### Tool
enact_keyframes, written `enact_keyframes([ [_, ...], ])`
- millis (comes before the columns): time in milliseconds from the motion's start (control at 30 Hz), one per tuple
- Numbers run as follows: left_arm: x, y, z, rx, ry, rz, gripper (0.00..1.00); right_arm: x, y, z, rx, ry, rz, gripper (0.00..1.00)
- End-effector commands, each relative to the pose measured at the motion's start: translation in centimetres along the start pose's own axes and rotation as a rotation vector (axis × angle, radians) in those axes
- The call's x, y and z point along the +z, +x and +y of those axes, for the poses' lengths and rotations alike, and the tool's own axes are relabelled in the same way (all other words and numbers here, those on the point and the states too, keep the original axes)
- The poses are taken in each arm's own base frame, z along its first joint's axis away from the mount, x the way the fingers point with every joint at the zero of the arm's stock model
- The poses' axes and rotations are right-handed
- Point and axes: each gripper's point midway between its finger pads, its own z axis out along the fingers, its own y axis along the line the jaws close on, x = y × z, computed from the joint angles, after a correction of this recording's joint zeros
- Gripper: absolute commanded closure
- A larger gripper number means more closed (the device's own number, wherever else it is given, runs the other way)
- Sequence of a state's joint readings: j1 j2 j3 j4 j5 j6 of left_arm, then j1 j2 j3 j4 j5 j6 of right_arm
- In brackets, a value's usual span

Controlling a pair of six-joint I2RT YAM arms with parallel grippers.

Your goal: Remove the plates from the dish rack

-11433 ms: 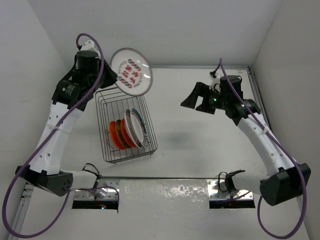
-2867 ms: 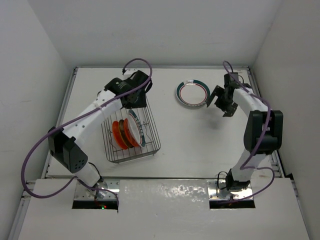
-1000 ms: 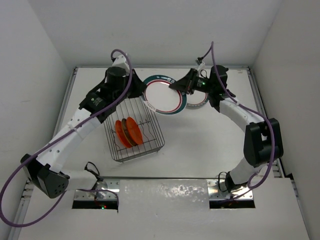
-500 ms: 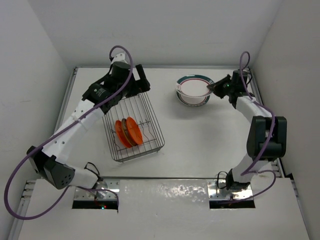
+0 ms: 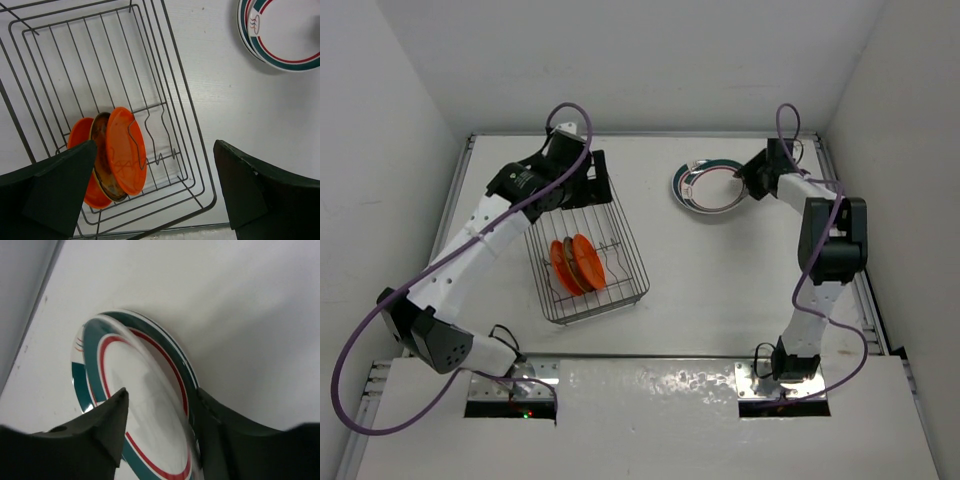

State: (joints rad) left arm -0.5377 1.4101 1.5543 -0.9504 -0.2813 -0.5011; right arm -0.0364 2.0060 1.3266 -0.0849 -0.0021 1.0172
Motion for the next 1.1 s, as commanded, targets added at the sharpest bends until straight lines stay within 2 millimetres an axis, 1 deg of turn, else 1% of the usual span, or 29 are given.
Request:
enact_keyframes([
  [0,-2.1,-1.5,-0.1,0.014,0.017,-0.034,0.0,-0.6,-2.3,4.0,-0.069,-0.095,-0.048,0.43],
  [33,-2.2,-1.5,-0.1,0.013,0.015,-0.03,0.0,-0.6,-1.8,3.9,-0.083,-0.074,-0.023,0.32],
  [67,-2.1,-1.3,0.0,0.018,0.007,-0.015,0.0,0.1,-2.2,5.0,-0.12,-0.066,-0.014,0.08],
  [100,-2.0,-1.2,0.1,0.019,-0.001,-0.005,0.0,0.6,-2.1,4.8,-0.137,-0.033,0.017,0.02],
  [133,-1.5,-0.6,0.1,0.031,-0.014,0.022,0.0,-0.2,-1.5,6.5,-0.18,-0.002,0.074,0.01],
  [167,-1.2,-0.3,0.1,0.039,-0.023,0.034,0.0,0.0,-0.8,5.6,-0.201,0.055,0.114,0.01],
  [200,-1.0,0.0,0.1,0.045,-0.032,0.043,0.0,-0.2,-0.1,3.0,-0.229,0.179,0.138,0.01],
  [233,-0.4,0.4,0.3,0.054,-0.058,0.059,0.0,-0.7,-0.5,2.7,-0.235,0.209,0.123,0.01],
  [267,-0.2,0.7,0.3,0.058,-0.07,0.067,0.0,-1.2,0.0,1.6,-0.238,0.246,0.125,0.01],
  [300,-0.1,0.8,0.3,0.061,-0.08,0.069,0.0,-2.3,-0.8,2.6,-0.249,0.21,0.082,0.01],
  [367,0.3,1.3,0.4,0.07,-0.111,0.077,0.0,-3.8,-0.2,1.4,-0.296,0.268,0.113,0.01],
  [433,0.7,1.9,0.4,0.085,-0.128,0.089,0.0,-5.0,-0.2,1.8,-0.348,0.282,0.13,0.01],
  [467,0.9,2.0,0.5,0.085,-0.138,0.091,0.0,-6.2,0.7,0.9,-0.393,0.321,0.184,0.01],
  [500,0.8,2.1,0.6,0.082,-0.144,0.086,0.0,-7.5,0.6,1.4,-0.424,0.319,0.178,0.01],
  [567,0.9,2.0,0.7,0.056,-0.154,0.073,0.0,-9.2,1.9,2.1,-0.539,0.303,0.167,0.01],
  [600,0.7,1.8,0.7,0.033,-0.154,0.059,0.0,-12.0,1.5,4.4,-0.57,0.214,0.103,0.01],
  [633,0.7,1.8,0.8,0.021,-0.159,0.057,0.0,-12.7,5.1,4.1,-0.624,0.157,0.166,0.01],
  [667,0.5,1.7,0.8,0.009,-0.164,0.051,0.0,-13.3,5.8,6.6,-0.648,0.021,0.128,0.01],
  [700,0.1,1.8,1.4,0.001,-0.191,0.05,0.0,-14.6,7.3,8.5,-0.664,-0.111,0.137,0.01],
  [733,-0.2,1.1,2.5,-0.053,-0.255,0.002,0.0,-17.5,10.9,9.5,-0.686,-0.249,0.193,0.01],
  [767,-0.6,0.8,3.4,-0.088,-0.301,-0.023,0.0,-18.8,11.8,10.7,-0.703,-0.316,0.176,0.02],
  [800,-1.6,0.2,5.1,-0.145,-0.38,-0.078,0.0,-20.3,15.1,11.4,-0.762,-0.384,0.215,0.03],
  [833,-2.1,0.1,6.0,-0.172,-0.413,-0.099,0.0,-22.3,15.6,12.3,-0.789,-0.427,0.191,0.03],
  [867,-2.8,-0.3,7.1,-0.215,-0.434,-0.13,0.0,-23.3,16.6,12.7,-0.803,-0.46,0.191,0.06],
  [900,-3.0,-0.5,7.8,-0.232,-0.448,-0.147,0.0,-24.6,19.6,12.7,-0.839,-0.508,0.23,0.09],
  [933,-3.6,-0.3,8.9,-0.272,-0.485,-0.162,0.0,-25.7,20.2,13.5,-0.827,-0.528,0.207,0.15],
  [1000,-4.5,-0.8,11.2,-0.285,-0.579,-0.222,0.0,-26.9,22.9,13.9,-0.89,-0.547,0.221,0.21],
  [1033,-4.5,-0.5,12.4,-0.28,-0.62,-0.225,0.01,-28.9,24.9,15.2,-0.958,-0.593,0.212,0.23],
  [1067,-4.7,-0.6,14.7,-0.319,-0.683,-0.232,0.01,-28.3,26.6,15.0,-1.006,-0.569,0.23,0.24],
])
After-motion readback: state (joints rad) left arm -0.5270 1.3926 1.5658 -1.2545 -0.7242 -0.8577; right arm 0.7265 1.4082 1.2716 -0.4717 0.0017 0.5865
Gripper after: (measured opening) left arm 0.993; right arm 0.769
